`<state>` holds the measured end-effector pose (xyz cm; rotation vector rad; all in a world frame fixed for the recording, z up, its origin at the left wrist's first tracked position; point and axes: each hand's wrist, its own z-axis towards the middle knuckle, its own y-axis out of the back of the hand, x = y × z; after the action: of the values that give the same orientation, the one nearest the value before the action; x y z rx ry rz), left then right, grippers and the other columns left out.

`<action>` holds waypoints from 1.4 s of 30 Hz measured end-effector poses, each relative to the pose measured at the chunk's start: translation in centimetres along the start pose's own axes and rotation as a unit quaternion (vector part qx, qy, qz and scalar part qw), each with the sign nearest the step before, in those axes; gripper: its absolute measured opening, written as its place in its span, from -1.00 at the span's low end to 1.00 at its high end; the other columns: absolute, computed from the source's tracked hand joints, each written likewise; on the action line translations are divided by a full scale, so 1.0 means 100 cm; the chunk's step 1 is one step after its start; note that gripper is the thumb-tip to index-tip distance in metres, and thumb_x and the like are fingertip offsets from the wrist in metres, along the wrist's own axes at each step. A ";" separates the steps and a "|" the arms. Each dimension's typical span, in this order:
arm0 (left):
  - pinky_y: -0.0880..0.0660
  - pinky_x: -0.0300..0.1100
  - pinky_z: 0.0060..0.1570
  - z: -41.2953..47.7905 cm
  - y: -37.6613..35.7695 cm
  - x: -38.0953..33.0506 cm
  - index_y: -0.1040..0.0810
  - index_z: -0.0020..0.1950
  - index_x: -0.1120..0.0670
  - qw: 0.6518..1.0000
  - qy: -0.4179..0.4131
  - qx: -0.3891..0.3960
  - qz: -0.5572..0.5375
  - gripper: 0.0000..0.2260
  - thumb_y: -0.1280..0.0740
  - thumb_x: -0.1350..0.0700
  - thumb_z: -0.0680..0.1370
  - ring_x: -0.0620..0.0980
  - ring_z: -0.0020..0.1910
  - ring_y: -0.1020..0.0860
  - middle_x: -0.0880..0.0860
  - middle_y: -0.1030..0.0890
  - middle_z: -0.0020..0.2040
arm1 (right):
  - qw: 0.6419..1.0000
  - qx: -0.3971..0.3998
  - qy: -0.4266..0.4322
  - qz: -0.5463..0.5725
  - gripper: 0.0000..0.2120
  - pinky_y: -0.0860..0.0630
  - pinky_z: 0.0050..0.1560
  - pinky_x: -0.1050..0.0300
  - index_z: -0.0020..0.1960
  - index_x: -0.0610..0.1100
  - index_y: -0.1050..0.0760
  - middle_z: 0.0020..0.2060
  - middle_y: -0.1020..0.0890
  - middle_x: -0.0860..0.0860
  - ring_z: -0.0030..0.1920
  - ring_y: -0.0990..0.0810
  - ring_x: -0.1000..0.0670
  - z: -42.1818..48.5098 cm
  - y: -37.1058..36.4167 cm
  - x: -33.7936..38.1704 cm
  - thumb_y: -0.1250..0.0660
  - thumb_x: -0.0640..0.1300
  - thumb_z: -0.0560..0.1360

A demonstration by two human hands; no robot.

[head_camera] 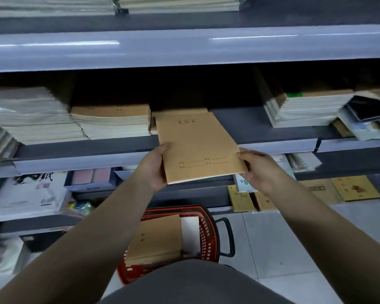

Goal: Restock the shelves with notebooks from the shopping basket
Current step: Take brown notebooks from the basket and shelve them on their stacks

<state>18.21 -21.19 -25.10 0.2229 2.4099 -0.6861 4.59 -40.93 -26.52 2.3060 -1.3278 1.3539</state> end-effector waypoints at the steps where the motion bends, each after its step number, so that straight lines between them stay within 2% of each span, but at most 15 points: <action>1: -0.63 0.04 -0.24 0.001 0.002 0.000 -0.50 0.29 0.08 1.000 0.004 -0.001 -0.005 -0.72 -0.21 0.00 0.65 0.14 -0.03 -0.68 0.15 -0.68 0.07 | 1.000 0.003 -0.007 0.012 -0.83 -0.59 -0.09 0.14 0.03 -0.23 -0.57 -0.01 -0.67 -0.12 0.03 -0.64 -0.05 0.003 -0.003 -0.002 -0.20 -0.32 0.60; 7: -0.62 -0.11 -0.26 0.002 0.018 0.000 -0.50 0.27 0.12 0.999 0.011 -0.024 -0.034 -0.76 -0.27 0.11 0.62 0.06 -0.01 -0.67 0.12 -0.67 0.08 | 0.997 0.002 -0.031 0.070 -0.76 -0.57 -0.08 0.17 0.21 -0.22 -0.53 0.09 -0.65 -0.12 0.10 -0.62 -0.04 0.020 -0.026 -0.011 -0.15 -0.29 0.63; 11: -0.60 -0.16 -0.30 0.002 0.029 0.003 -0.50 0.19 0.05 0.999 0.017 -0.033 0.030 -0.84 -0.26 0.07 0.63 -0.01 -0.10 -0.70 0.06 -0.71 -0.03 | 0.989 -0.048 -0.038 0.131 -0.88 -0.62 -0.25 0.20 0.05 -0.21 -0.55 0.02 -0.66 -0.11 -0.03 -0.66 -0.01 0.025 -0.048 -0.011 -0.24 -0.27 0.60; 15: -0.60 -0.15 -0.30 0.001 0.029 -0.001 -0.50 0.18 0.06 0.998 0.020 -0.038 0.037 -0.84 -0.25 0.06 0.64 -0.05 -0.18 -0.70 0.11 -0.71 -0.02 | 0.977 -0.045 -0.065 0.200 -0.89 -0.65 -0.24 0.13 0.03 -0.20 -0.51 0.01 -0.67 -0.12 -0.01 -0.67 -0.05 0.023 -0.058 -0.010 -0.31 -0.15 0.58; 17: -0.61 -0.15 -0.33 0.003 0.027 -0.005 -0.51 0.17 0.09 0.999 0.013 -0.044 0.000 -0.85 -0.26 0.10 0.64 -0.03 -0.24 -0.70 0.12 -0.71 -0.09 | 0.979 -0.026 -0.076 0.187 -0.86 -0.61 -0.31 0.19 0.01 -0.15 -0.50 -0.10 -0.67 -0.08 -0.13 -0.66 -0.02 0.021 -0.060 -0.011 -0.29 -0.07 0.59; 19: -0.62 -0.16 -0.35 0.004 0.024 -0.008 -0.50 0.18 0.11 0.998 0.013 -0.040 -0.041 -0.85 -0.25 0.13 0.64 -0.01 -0.25 -0.70 0.15 -0.71 -0.16 | 0.983 -0.015 -0.091 0.157 -0.85 -0.54 -0.37 0.25 0.00 -0.11 -0.51 -0.23 -0.62 -0.03 -0.32 -0.54 0.04 0.020 -0.061 -0.015 -0.28 -0.03 0.58; 22: -0.64 -0.15 -0.31 0.006 0.021 -0.011 -0.47 0.24 0.13 0.997 0.018 -0.031 -0.072 -0.81 -0.25 0.15 0.64 0.03 -0.21 -0.70 0.19 -0.70 -0.08 | 0.987 0.002 -0.107 0.121 -0.89 -0.45 -0.50 0.31 -0.03 -0.10 -0.50 -0.37 -0.46 0.00 -0.46 -0.35 0.10 0.020 -0.063 -0.022 -0.27 -0.06 0.57; 25: -0.65 -0.14 -0.15 0.009 0.019 -0.011 -0.47 0.26 0.16 0.995 0.014 -0.019 -0.095 -0.80 -0.24 0.17 0.65 0.05 -0.09 -0.70 0.19 -0.69 0.01 | 0.990 0.008 -0.093 0.102 -0.88 -0.42 -0.54 0.32 -0.11 -0.12 -0.46 -0.47 -0.42 0.02 -0.54 -0.33 0.12 0.023 -0.068 -0.026 -0.23 -0.15 0.60; 29: -0.60 -0.16 -0.02 0.011 0.022 -0.014 -0.46 0.30 0.22 0.994 -0.003 -0.012 -0.111 -0.76 -0.16 0.19 0.67 0.09 0.08 -0.65 0.21 -0.65 0.13 | 0.991 -0.017 -0.073 0.113 -0.83 -0.53 -0.46 0.29 -0.12 -0.21 -0.48 -0.36 -0.56 -0.05 -0.50 -0.49 0.13 0.033 -0.075 -0.024 -0.20 -0.22 0.62; 32: -0.55 -0.12 0.06 0.014 0.025 -0.020 -0.40 0.36 0.29 0.995 -0.004 -0.013 -0.102 -0.69 -0.09 0.18 0.69 0.12 0.16 -0.58 0.24 -0.58 0.21 | 0.988 -0.026 -0.063 0.137 -0.81 -0.58 -0.39 0.28 -0.14 -0.27 -0.47 -0.27 -0.61 -0.11 -0.38 -0.56 0.10 0.043 -0.082 -0.021 -0.20 -0.25 0.62; 36: -0.42 -0.07 0.21 0.019 0.024 -0.031 -0.40 0.32 0.30 0.997 -0.008 -0.014 -0.077 -0.70 -0.06 0.16 0.68 0.12 0.19 -0.52 0.23 -0.58 0.16 | 0.984 -0.020 -0.050 0.169 -0.83 -0.62 -0.32 0.26 -0.11 -0.31 -0.46 -0.19 -0.62 -0.17 -0.23 -0.62 0.02 0.055 -0.093 -0.013 -0.19 -0.28 0.62; 39: -0.37 -0.05 0.29 0.025 0.024 -0.040 -0.33 0.41 0.27 0.998 -0.012 -0.016 -0.064 -0.65 -0.05 0.14 0.69 0.12 0.37 -0.42 0.23 -0.48 0.34 | 0.979 -0.025 -0.051 0.196 -0.90 -0.64 -0.25 0.19 -0.06 -0.32 -0.43 -0.14 -0.62 -0.23 -0.16 -0.65 -0.07 0.061 -0.100 -0.009 -0.19 -0.31 0.62; 42: -0.37 -0.05 0.26 0.031 0.022 -0.047 -0.21 0.53 0.23 0.998 -0.009 -0.005 -0.068 -0.58 -0.07 0.11 0.68 0.12 0.44 -0.35 0.24 -0.37 0.45 | 0.978 -0.013 -0.057 0.198 -0.92 -0.65 -0.13 0.13 -0.04 -0.31 -0.42 -0.10 -0.60 -0.24 -0.14 -0.66 -0.11 0.063 -0.106 -0.005 -0.20 -0.31 0.61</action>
<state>24.27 -20.92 -25.24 0.0496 2.4259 -0.7338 16.48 -37.59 -27.61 2.2104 -1.9087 1.3047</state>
